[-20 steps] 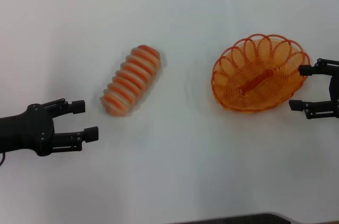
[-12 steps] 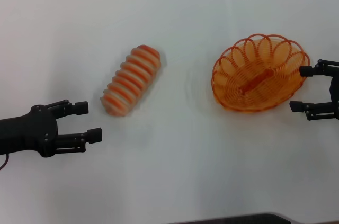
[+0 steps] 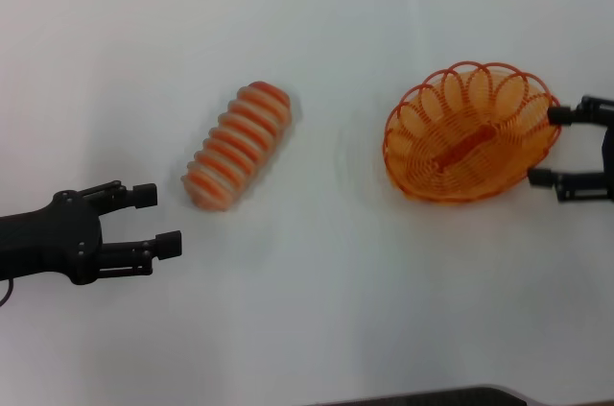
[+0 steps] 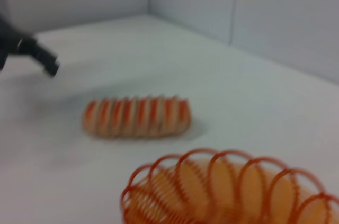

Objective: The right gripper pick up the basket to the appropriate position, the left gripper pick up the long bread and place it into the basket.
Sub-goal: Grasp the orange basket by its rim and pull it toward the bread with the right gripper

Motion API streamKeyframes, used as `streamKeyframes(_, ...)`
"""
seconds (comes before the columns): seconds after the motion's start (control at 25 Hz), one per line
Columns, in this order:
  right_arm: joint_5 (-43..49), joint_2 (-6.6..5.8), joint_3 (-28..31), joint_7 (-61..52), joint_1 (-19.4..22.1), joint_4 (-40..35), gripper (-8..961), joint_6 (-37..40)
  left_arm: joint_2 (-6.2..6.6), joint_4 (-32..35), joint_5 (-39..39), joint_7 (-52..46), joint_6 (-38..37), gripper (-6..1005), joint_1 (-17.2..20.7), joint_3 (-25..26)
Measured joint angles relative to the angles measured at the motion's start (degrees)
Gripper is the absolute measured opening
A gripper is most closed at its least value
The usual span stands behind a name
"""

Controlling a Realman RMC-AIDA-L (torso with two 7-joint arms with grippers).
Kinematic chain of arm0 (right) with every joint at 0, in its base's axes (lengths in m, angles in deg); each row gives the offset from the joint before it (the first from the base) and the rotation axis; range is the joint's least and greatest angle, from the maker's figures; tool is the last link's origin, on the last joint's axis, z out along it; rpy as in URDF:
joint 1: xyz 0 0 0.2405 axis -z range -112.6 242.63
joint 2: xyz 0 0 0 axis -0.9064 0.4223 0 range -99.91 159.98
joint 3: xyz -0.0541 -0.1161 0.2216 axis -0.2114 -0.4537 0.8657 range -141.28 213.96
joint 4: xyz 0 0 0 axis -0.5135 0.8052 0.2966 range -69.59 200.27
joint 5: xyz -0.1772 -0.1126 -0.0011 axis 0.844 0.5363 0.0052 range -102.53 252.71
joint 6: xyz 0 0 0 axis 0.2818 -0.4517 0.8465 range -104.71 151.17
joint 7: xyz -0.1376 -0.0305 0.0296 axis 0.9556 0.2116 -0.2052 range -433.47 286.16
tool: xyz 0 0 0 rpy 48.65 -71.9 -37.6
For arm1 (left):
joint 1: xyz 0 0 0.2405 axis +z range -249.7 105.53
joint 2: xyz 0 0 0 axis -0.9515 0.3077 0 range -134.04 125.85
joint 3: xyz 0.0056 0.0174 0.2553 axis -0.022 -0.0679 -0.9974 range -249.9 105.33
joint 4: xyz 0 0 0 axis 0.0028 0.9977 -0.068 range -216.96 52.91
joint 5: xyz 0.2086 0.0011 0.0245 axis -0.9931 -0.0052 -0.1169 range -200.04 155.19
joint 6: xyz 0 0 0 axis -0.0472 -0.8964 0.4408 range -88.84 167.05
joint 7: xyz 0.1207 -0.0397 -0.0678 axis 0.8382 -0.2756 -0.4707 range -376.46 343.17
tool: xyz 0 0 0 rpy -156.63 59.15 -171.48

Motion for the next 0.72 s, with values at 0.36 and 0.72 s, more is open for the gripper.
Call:
streamKeyframes(0.36,-8.8,-1.81,3.8,-15.1,-0.7,-0.7,917,1.2,0.17,0.0,0.0,0.1,0.1,926,-0.1,0.1)
streamKeyframes(0.72,-1.7,-3.09,2.1,-38.1,-5.3,-5.1,916,0.1,0.32,0.3,0.0,0.0,0.1,923,-0.2,-0.1)
